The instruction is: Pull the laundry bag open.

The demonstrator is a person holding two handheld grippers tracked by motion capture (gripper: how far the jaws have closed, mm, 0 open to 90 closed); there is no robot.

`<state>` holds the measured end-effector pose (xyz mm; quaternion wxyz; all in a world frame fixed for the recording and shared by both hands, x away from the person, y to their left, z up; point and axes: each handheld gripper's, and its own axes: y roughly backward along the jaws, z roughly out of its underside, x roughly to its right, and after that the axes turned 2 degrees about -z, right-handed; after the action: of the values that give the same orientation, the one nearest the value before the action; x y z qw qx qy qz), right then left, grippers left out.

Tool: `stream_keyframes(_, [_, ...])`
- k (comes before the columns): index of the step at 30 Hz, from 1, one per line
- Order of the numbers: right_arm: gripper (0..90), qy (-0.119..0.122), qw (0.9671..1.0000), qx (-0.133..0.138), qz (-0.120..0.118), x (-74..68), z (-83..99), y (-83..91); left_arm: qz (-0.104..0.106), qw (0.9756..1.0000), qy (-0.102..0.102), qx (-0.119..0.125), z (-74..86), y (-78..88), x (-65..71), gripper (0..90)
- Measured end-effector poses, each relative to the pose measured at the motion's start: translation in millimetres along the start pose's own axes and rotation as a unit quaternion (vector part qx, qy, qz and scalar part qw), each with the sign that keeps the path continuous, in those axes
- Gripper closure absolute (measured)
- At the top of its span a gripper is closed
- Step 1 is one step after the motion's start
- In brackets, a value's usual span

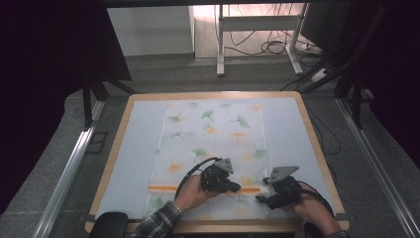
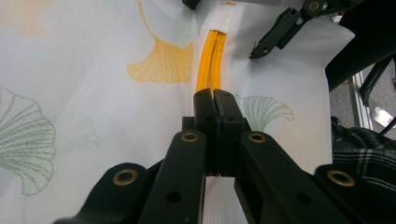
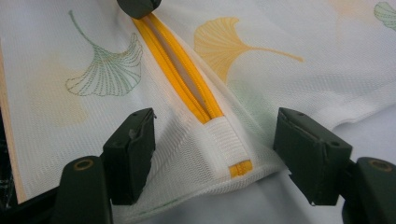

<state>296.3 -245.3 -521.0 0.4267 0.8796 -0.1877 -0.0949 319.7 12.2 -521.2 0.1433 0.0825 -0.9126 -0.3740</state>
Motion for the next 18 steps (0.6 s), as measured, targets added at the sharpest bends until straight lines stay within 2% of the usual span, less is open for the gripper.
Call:
stream_keyframes(6, [29.8,0.001,1.0,0.001,0.001,0.2,0.0,-0.1,0.006,0.9999,0.006,0.006,6.4,5.2,-2.1,90.0])
stream_keyframes(18, [30.4,-0.001,1.0,0.0,0.002,-0.7,-0.2,0.4,0.004,0.9999,-0.001,0.01,10.1,10.6,-1.4,90.0])
